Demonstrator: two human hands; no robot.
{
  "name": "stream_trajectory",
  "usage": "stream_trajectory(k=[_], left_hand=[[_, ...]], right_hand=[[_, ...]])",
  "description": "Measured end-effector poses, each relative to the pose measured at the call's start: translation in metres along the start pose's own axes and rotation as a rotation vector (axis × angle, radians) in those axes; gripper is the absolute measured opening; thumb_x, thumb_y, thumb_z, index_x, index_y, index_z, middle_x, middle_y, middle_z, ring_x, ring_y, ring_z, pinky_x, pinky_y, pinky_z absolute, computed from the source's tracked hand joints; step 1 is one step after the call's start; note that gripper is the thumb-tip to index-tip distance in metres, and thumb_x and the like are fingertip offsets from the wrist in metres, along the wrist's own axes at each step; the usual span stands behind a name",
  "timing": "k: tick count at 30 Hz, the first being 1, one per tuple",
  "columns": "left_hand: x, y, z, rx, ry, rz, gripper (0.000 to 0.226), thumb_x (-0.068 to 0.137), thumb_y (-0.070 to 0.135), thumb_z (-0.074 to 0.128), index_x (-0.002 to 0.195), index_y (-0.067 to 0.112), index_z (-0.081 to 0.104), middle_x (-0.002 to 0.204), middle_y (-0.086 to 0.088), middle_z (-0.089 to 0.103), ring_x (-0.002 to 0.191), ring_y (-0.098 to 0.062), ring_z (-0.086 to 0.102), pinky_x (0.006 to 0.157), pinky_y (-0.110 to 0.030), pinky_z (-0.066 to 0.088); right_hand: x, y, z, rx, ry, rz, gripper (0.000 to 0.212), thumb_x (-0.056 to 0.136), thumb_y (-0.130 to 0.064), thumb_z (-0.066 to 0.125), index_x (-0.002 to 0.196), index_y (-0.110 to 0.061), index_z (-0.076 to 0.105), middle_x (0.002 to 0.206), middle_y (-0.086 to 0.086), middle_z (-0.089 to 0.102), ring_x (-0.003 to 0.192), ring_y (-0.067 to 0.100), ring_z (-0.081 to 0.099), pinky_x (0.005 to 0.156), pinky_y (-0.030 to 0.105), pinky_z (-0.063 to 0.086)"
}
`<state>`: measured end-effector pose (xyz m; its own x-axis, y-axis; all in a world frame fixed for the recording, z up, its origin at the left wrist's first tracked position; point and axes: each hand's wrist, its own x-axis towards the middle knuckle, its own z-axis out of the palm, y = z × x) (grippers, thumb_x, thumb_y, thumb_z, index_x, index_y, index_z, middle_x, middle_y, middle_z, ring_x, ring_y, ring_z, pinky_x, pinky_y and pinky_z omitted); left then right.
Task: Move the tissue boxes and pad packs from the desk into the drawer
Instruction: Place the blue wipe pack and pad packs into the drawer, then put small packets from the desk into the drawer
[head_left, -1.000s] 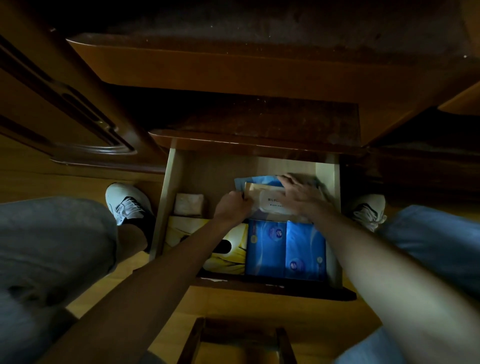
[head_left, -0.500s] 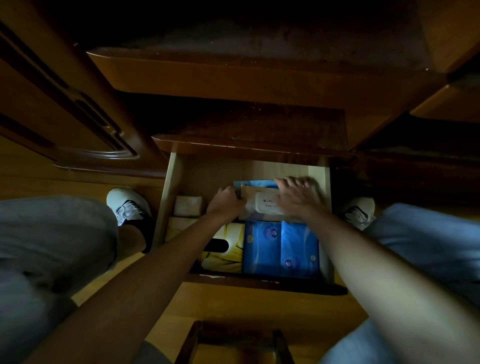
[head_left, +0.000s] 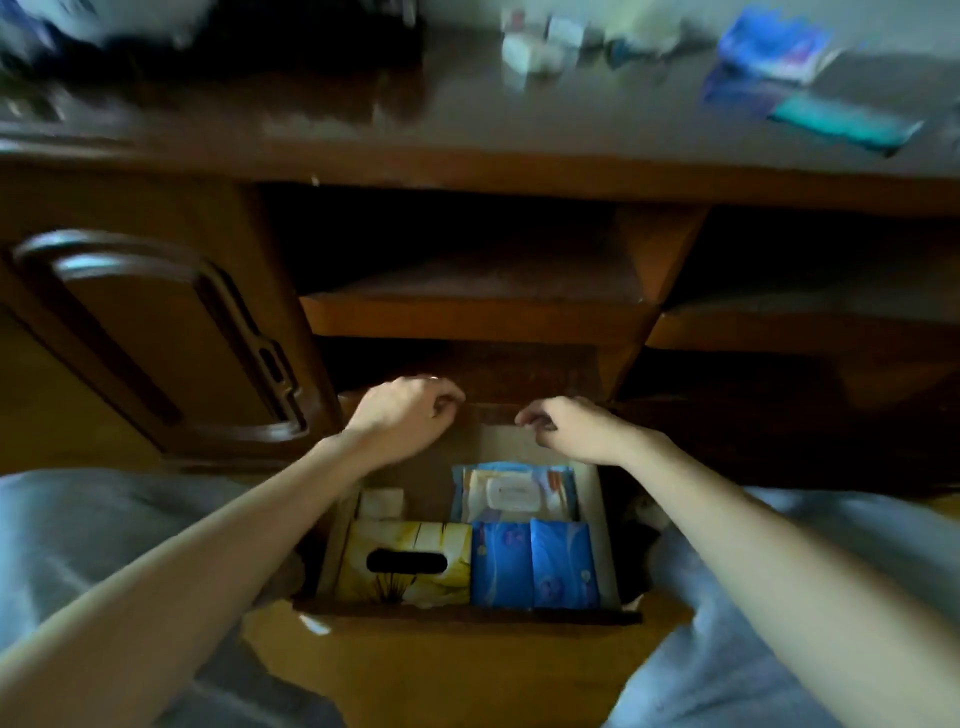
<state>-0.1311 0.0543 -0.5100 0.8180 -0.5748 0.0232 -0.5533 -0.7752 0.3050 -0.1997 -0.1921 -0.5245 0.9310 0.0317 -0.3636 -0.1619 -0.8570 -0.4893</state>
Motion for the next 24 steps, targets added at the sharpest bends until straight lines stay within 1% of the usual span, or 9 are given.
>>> stream_trajectory(k=[4,7,9,11,12,15,18,21,24], left_hand=[[-0.003,0.028,-0.11,0.072,0.349,0.278,0.041,0.098,0.038,0.049,0.139,0.039,0.052,0.11,0.018,0.068,0.079,-0.001,0.066,0.057,-0.016,0.049],[0.015,0.046,-0.172,0.05,0.615,0.375,0.039,0.095,0.035,0.051,0.134,0.035,0.056,0.1,0.017,0.066,0.069,-0.002,0.061,0.053,-0.023,0.052],[0.037,0.055,-0.199,0.066,0.679,0.346,0.035,0.095,0.029,0.056,0.129,0.034,0.059,0.101,0.014,0.066,0.077,-0.009,0.063,0.06,-0.029,0.055],[0.067,0.06,-0.216,0.064,0.635,0.272,0.033,0.094,0.029,0.058,0.127,0.032,0.062,0.11,0.009,0.065,0.095,-0.017,0.065,0.071,-0.031,0.053],[0.082,0.061,-0.221,0.063,0.601,0.224,0.034,0.094,0.031,0.058,0.127,0.031,0.063,0.115,0.006,0.064,0.102,-0.019,0.064,0.075,-0.031,0.05],[0.127,0.06,-0.227,0.064,0.49,0.128,0.043,0.092,0.036,0.06,0.135,0.03,0.057,0.128,0.0,0.059,0.116,-0.026,0.06,0.083,-0.036,0.049],[0.172,0.058,-0.225,0.071,0.389,0.091,0.067,0.09,0.045,0.062,0.15,0.031,0.036,0.138,-0.007,0.052,0.123,-0.031,0.056,0.089,-0.043,0.05],[0.221,0.06,-0.224,0.095,0.324,0.054,0.078,0.09,0.051,0.061,0.156,0.03,0.025,0.148,-0.01,0.044,0.132,-0.032,0.048,0.098,-0.045,0.047],[0.271,0.064,-0.223,0.108,0.306,0.037,0.075,0.091,0.054,0.059,0.156,0.033,0.026,0.151,-0.009,0.04,0.137,-0.032,0.041,0.106,-0.048,0.04]], right_hand=[[-0.051,-0.041,-0.092,0.051,0.324,-0.209,0.031,0.094,-0.018,0.059,0.112,-0.04,0.071,0.101,-0.026,0.073,0.097,-0.007,0.066,0.09,0.029,0.057],[-0.072,-0.066,-0.148,-0.015,0.524,-0.323,0.023,0.09,-0.033,0.056,0.103,-0.044,0.071,0.095,-0.033,0.07,0.092,-0.009,0.065,0.08,0.022,0.055],[-0.074,-0.078,-0.18,-0.147,0.718,-0.393,0.022,0.086,-0.037,0.054,0.101,-0.043,0.07,0.093,-0.027,0.069,0.092,-0.006,0.061,0.078,0.025,0.054],[-0.063,-0.085,-0.21,-0.297,0.886,-0.418,0.025,0.088,-0.033,0.056,0.108,-0.039,0.069,0.105,-0.02,0.068,0.103,0.002,0.057,0.085,0.033,0.053],[-0.054,-0.085,-0.223,-0.331,0.891,-0.363,0.029,0.092,-0.033,0.056,0.117,-0.035,0.068,0.118,-0.014,0.068,0.115,0.009,0.055,0.093,0.037,0.05],[-0.024,-0.071,-0.251,-0.321,0.684,-0.087,0.041,0.101,-0.046,0.048,0.138,-0.031,0.06,0.142,0.0,0.059,0.132,0.025,0.051,0.103,0.04,0.042],[0.005,-0.06,-0.266,-0.381,0.745,-0.113,0.034,0.1,-0.05,0.045,0.115,-0.032,0.071,0.122,-0.006,0.069,0.115,0.022,0.061,0.087,0.036,0.046],[0.029,-0.061,-0.287,-0.443,0.855,-0.141,0.019,0.094,-0.042,0.054,0.091,-0.031,0.07,0.096,-0.008,0.071,0.091,0.022,0.068,0.069,0.03,0.037],[0.058,-0.059,-0.304,-0.437,0.734,-0.067,0.014,0.094,-0.046,0.055,0.088,-0.033,0.059,0.087,-0.008,0.066,0.084,0.02,0.066,0.066,0.032,0.04]])
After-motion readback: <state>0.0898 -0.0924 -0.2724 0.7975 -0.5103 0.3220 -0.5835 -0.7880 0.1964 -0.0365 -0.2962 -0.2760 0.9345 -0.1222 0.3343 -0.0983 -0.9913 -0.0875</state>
